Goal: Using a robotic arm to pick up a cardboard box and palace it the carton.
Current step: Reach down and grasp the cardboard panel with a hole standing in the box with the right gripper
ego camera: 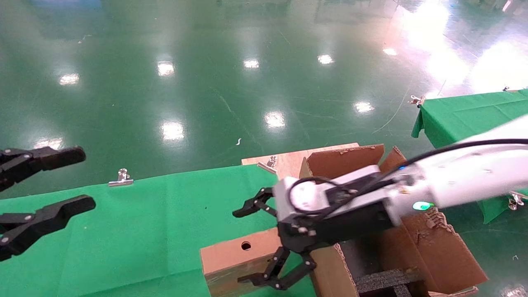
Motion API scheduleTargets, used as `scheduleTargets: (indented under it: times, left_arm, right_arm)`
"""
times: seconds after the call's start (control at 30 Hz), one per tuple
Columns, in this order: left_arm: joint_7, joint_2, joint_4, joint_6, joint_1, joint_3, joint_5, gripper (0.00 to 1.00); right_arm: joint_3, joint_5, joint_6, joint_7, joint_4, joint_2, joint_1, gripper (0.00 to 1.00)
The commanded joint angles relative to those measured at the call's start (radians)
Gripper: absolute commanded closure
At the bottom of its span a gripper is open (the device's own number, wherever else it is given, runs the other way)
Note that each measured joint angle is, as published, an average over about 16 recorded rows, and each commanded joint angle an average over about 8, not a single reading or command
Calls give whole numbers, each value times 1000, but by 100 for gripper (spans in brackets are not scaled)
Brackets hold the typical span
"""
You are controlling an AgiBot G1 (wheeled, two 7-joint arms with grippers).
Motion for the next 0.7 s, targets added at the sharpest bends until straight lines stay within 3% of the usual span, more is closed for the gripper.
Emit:
scheduleTargets:
  times: [0.03,0.63,0.67,0.7]
  left_arm:
    - [0,0,0,0,0,0,0,100]
    - [0,0,0,0,0,0,0,100]
    - [0,0,0,0,0,0,0,94]
    - [0,0,0,0,0,0,0,81]
  right_arm:
    - [-39,-64,-5,7,-8,-27,32,0]
    - [-305,-336,-15,-46,-133,-214,215,0]
    - [-318,-344,-15,-51,-135,-220,223,0]
    - [-330,-350,-14,-56,-137,-225,229,0]
